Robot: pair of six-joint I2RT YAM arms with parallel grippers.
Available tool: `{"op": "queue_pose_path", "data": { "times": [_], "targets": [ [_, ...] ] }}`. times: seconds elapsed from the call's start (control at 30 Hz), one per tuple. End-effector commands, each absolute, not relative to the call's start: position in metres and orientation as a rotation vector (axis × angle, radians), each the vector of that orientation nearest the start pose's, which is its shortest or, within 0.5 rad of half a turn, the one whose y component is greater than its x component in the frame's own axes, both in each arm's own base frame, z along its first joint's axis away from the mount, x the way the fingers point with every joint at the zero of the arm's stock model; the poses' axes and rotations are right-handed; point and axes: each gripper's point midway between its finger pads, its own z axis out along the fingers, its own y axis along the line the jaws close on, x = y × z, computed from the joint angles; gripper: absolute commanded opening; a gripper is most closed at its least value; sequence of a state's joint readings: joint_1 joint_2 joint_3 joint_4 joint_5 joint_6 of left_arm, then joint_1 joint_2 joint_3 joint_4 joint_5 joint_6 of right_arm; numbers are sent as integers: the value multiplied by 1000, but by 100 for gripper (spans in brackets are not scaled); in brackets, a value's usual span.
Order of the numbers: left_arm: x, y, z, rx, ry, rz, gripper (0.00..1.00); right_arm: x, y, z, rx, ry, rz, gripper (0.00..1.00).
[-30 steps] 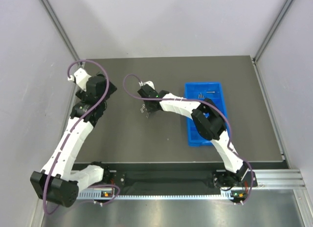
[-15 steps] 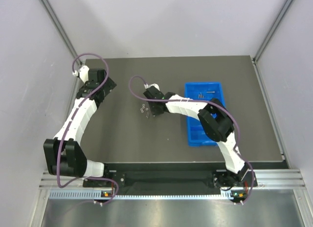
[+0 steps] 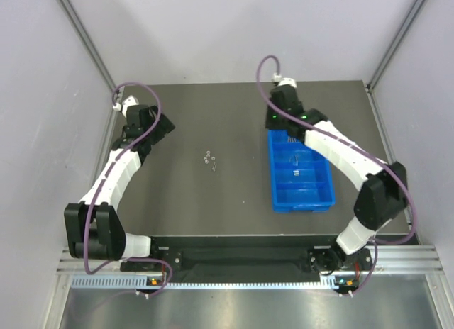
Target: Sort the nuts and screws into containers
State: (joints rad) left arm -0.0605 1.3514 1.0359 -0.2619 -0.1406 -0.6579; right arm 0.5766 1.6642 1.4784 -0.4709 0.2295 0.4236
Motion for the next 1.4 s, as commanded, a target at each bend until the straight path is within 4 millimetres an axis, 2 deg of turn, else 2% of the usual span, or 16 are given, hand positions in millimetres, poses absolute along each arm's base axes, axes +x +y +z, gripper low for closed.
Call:
{"op": "queue_pose_path", "data": {
  "times": [0.0, 0.1, 0.2, 0.4, 0.47, 0.53, 0.73, 0.83, 0.93, 1.0, 1.03, 1.13, 1.17, 1.27, 1.33, 1.37],
  "targets": [
    [416, -33, 200, -660, 2010, -349, 93, 406, 173, 203, 128, 2225, 177, 0],
    [417, -41, 200, -636, 2021, -399, 93, 398, 131, 186, 228, 2232, 112, 0],
    [417, -47, 204, -619, 2028, -462, 93, 396, 111, 164, 272, 2263, 63, 0],
    [416, -46, 211, -605, 1997, -514, 92, 398, 110, 138, 295, 2308, 46, 0],
    [415, -46, 212, -601, 1994, -518, 92, 398, 109, 135, 307, 2314, 34, 0],
    [417, -33, 211, -637, 1984, -506, 92, 397, 107, 131, 319, 2323, 27, 0],
    [420, -31, 203, -675, 2002, -548, 91, 387, 102, 119, 336, 2349, 3, 1],
    [421, -33, 198, -681, 2017, -580, 91, 384, 101, 119, 332, 2356, -9, 9],
    [421, -33, 199, -675, 2018, -589, 90, 383, 99, 126, 324, 2352, -14, 36],
    [421, -34, 201, -662, 2014, -593, 90, 382, 101, 142, 307, 2330, 0, 51],
    [421, -34, 201, -658, 2010, -593, 90, 383, 103, 150, 287, 2315, 3, 66],
    [421, -35, 202, -649, 2009, -600, 90, 380, 125, 181, 220, 2248, 72, 83],
    [421, -35, 203, -641, 2007, -604, 90, 376, 149, 195, 163, 2220, 126, 85],
    [421, -32, 204, -629, 2007, -586, 90, 360, 214, 212, 25, 2176, 225, 90],
    [421, -28, 205, -632, 2004, -569, 89, 345, 264, 208, -89, 2182, 278, 90],
    [420, -28, 205, -631, 2005, -563, 89, 341, 280, 204, -119, 2185, 298, 90]
  ]
}}
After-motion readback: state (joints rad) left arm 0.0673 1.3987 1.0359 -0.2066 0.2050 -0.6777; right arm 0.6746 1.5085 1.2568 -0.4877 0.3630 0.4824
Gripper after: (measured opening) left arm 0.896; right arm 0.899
